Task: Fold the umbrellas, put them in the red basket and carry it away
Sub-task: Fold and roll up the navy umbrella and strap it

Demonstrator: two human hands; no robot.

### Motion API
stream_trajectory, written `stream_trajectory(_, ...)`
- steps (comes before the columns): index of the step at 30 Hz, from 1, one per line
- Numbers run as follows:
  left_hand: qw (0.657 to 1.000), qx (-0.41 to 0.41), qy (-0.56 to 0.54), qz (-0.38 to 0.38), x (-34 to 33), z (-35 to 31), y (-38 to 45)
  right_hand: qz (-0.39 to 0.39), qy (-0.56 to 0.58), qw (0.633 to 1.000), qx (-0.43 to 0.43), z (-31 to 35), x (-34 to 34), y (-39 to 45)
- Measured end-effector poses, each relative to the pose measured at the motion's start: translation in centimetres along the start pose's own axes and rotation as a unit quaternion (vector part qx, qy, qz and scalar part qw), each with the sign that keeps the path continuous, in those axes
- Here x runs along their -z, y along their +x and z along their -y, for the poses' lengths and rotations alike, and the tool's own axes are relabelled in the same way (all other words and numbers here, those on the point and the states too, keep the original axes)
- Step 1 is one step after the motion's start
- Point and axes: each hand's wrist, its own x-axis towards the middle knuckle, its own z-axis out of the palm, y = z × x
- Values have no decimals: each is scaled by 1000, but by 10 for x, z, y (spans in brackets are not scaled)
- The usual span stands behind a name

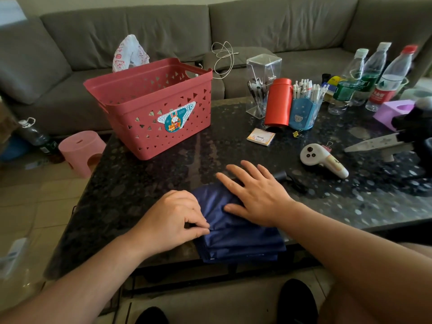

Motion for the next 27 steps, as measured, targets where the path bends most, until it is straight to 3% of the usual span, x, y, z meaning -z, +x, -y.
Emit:
stream_trajectory(4, 999, -3, 31, 45, -1, 4, -1, 47, -39, 998, -2, -11, -17, -7)
stream_trajectory(8, 996, 4, 47, 74, -5, 2, 4, 33, -46, 998, 3, -12, -18, -4)
stream_trajectory(17, 976, 86, 23, 201, 2, -9, 18, 66, -20, 998, -9, -17, -11, 0)
stream_trajectory(19, 975, 138, -22, 173, 5, -13, 24, 65, -18, 998, -9, -17, -12, 0)
stream_trajectory(23, 984, 175, 1, -29, -4, -21, 48, 79, -13, 997, -7, -17, -9, 1)
stream_trajectory(25, 981, 187, 46, -31, -11, -22, 61, 95, -4, 995, -8, -16, -6, 0)
stream_trajectory(27, 972, 225, 57, 29, -17, -18, 67, 105, 5, 994, -8, -15, -3, 1)
